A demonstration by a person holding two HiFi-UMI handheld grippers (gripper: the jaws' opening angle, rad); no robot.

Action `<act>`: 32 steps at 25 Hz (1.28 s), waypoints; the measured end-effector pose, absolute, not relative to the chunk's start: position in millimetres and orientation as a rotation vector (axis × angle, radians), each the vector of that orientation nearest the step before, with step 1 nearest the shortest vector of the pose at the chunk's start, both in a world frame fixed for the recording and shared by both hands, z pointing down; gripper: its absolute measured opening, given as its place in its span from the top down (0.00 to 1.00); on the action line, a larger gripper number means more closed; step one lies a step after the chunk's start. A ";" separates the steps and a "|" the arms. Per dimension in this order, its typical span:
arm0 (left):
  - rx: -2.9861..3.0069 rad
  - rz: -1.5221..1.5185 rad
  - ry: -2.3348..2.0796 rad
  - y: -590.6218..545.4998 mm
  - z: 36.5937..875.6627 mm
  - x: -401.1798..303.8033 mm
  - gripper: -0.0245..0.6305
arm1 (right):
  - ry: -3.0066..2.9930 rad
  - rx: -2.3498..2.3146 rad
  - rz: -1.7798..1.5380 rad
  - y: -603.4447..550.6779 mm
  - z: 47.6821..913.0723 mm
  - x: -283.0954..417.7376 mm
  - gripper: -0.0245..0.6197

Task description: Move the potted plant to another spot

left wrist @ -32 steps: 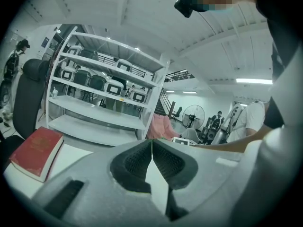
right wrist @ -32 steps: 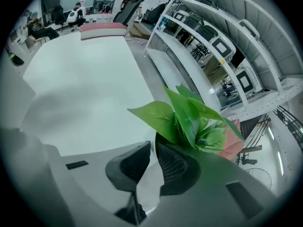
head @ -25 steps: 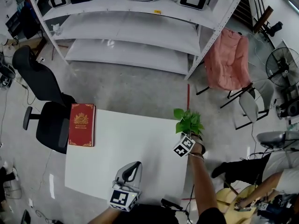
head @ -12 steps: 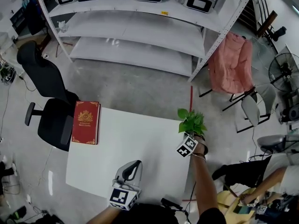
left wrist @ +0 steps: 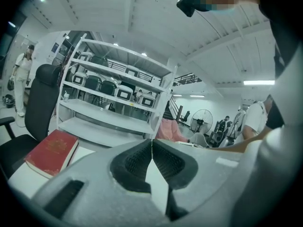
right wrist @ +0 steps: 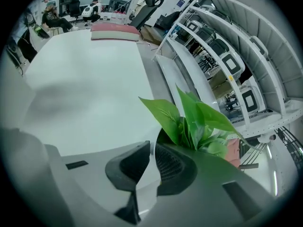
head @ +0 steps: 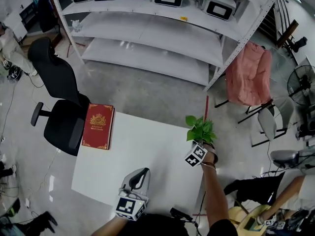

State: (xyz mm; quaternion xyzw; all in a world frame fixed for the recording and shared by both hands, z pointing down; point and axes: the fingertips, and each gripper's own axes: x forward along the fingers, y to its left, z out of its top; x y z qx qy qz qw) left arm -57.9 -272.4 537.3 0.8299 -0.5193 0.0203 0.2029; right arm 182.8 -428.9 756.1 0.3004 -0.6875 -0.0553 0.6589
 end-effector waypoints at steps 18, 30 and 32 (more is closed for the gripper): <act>2.212 0.010 -1.639 -262.0 532.3 -134.0 0.93 | -1.663 0.509 -0.266 -431.5 753.0 54.2 0.93; 2.102 -0.045 -1.760 -245.1 531.8 -185.2 0.93 | -1.704 0.390 -0.370 -430.0 751.6 -23.0 0.93; 2.090 -0.050 -1.779 -241.2 532.9 -192.6 0.93 | -1.709 0.370 -0.387 -428.8 752.7 -35.7 0.93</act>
